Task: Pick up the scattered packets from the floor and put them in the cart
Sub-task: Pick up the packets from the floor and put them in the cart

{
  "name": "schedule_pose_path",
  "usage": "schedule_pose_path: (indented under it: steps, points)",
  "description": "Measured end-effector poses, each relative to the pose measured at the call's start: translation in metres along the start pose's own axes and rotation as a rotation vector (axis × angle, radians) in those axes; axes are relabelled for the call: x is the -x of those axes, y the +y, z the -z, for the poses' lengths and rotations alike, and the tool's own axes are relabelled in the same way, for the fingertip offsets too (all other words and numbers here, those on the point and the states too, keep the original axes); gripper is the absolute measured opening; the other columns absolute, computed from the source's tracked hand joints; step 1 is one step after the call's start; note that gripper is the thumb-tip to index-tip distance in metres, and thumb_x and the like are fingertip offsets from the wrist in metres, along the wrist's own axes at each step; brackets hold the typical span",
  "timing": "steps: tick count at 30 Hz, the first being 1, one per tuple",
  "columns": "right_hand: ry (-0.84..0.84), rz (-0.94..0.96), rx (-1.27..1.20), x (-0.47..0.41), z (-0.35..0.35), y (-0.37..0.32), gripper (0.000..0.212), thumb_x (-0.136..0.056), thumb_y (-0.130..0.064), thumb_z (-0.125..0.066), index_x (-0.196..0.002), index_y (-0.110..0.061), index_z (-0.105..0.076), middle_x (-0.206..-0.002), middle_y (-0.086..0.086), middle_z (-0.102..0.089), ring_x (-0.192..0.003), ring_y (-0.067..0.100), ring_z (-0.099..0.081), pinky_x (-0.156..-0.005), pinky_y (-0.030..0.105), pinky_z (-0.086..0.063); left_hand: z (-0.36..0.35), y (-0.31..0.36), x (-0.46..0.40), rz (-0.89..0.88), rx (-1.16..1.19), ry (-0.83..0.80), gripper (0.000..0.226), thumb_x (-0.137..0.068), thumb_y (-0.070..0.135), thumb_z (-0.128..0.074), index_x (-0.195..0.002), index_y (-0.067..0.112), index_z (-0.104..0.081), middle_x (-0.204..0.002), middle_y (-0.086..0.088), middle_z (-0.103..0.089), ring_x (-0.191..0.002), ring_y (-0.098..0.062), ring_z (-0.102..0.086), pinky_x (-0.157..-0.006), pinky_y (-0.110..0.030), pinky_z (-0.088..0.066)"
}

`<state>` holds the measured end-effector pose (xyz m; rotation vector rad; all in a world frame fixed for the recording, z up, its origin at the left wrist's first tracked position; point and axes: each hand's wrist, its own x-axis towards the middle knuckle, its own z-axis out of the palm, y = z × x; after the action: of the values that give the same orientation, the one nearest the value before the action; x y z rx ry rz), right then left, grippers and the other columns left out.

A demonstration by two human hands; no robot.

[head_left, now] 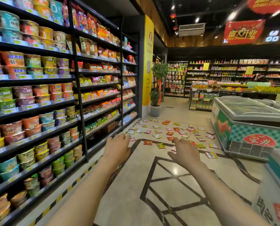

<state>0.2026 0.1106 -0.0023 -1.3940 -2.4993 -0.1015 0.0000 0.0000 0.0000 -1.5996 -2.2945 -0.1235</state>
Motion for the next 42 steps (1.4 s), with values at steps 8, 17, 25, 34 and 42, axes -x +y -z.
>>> schedule_pose_path:
  steps: [8, 17, 25, 34, 42]
  points:
    - [-0.083, -0.020, -0.063, -0.134, -0.064, 0.000, 0.052, -0.089, -0.043, -0.053, -0.134, -0.020, -0.039, -0.132, 0.005, -0.051, -0.120, 0.025, -0.050, -0.089, 0.038, -0.046, -0.071, -0.032, -0.120, 0.065, -0.001, -0.078, 0.045, -0.096, 0.034, -0.043, -0.138, 0.019, -0.036, -0.134, -0.003, -0.046, -0.121, -0.023, -0.046, -0.096, -0.038, -0.042]
    - [-0.117, 0.006, -0.104, -0.328, -0.152, -0.038, 0.049, -0.090, -0.041, -0.052, -0.132, -0.017, -0.040, -0.129, 0.006, -0.051, -0.119, 0.025, -0.050, -0.090, 0.036, -0.045, -0.181, -0.102, -0.284, 0.081, 0.035, -0.105, 0.044, -0.096, 0.033, -0.041, -0.138, 0.020, -0.036, -0.137, -0.001, -0.044, -0.123, -0.021, -0.045, -0.098, -0.036, -0.040]
    - [-0.138, -0.043, -0.121, -0.508, -0.212, -0.054, 0.047, -0.091, -0.042, -0.051, -0.131, -0.019, -0.040, -0.126, 0.004, -0.054, -0.115, 0.023, -0.052, -0.084, 0.032, -0.046, -0.256, -0.156, -0.463, 0.028, 0.037, -0.144, 0.044, -0.097, 0.035, -0.039, -0.138, 0.020, -0.034, -0.134, -0.002, -0.045, -0.122, -0.022, -0.044, -0.097, -0.037, -0.038]
    - [-0.203, -0.075, -0.136, -0.709, -0.314, -0.044, 0.046, -0.091, -0.041, -0.051, -0.130, -0.019, -0.042, -0.127, 0.005, -0.053, -0.115, 0.024, -0.053, -0.080, 0.032, -0.044, -0.378, -0.194, -0.645, 0.022, 0.055, -0.211, 0.041, -0.096, 0.034, -0.041, -0.134, 0.020, -0.039, -0.128, -0.002, -0.049, -0.118, -0.021, -0.047, -0.090, -0.035, -0.041]
    - [-0.230, -0.097, -0.197, -0.934, -0.385, -0.033, 0.048, -0.088, -0.046, -0.055, -0.128, -0.021, -0.045, -0.126, 0.005, -0.055, -0.114, 0.025, -0.054, -0.087, 0.039, -0.048, -0.447, -0.220, -0.866, 0.008, 0.040, -0.189, 0.040, -0.097, 0.035, -0.040, -0.134, 0.021, -0.041, -0.129, -0.002, -0.050, -0.112, -0.020, -0.051, -0.083, -0.032, -0.044]
